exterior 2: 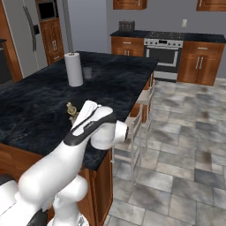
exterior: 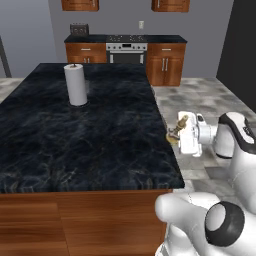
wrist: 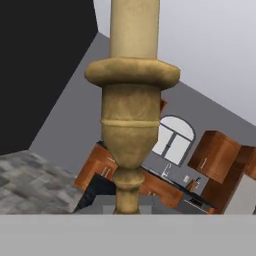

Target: Pick the candle and candle from the dining table and place them in the open cabinet. Close the cabinet after placing the objects.

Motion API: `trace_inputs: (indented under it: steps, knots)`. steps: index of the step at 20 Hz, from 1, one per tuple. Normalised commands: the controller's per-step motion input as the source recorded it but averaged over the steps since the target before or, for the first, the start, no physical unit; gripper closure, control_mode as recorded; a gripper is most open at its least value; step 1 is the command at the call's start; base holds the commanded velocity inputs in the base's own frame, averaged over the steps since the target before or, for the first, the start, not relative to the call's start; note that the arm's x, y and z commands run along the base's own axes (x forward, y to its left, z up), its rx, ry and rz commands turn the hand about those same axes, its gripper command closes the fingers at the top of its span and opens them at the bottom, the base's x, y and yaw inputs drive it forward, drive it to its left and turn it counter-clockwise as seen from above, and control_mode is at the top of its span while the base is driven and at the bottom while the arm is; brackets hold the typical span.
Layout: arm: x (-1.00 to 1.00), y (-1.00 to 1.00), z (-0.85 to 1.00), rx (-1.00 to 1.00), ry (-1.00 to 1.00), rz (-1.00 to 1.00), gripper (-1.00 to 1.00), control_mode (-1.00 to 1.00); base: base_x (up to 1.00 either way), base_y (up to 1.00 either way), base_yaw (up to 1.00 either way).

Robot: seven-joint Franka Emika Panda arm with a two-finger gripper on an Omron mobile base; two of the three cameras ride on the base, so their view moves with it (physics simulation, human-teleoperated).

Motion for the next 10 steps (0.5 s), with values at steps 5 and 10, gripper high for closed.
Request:
trace_inputs:
  steps: [5,10]
  knots:
    - [-0.98,0.16,-0.2,0.0,0.0,0.0,1.0,-1.0,0.0,0.0,0.0]
    - [-0.98,0.04,0.0,0.0,0.0,0.0,1.0,-1.0,0.0,0.0,0.0]
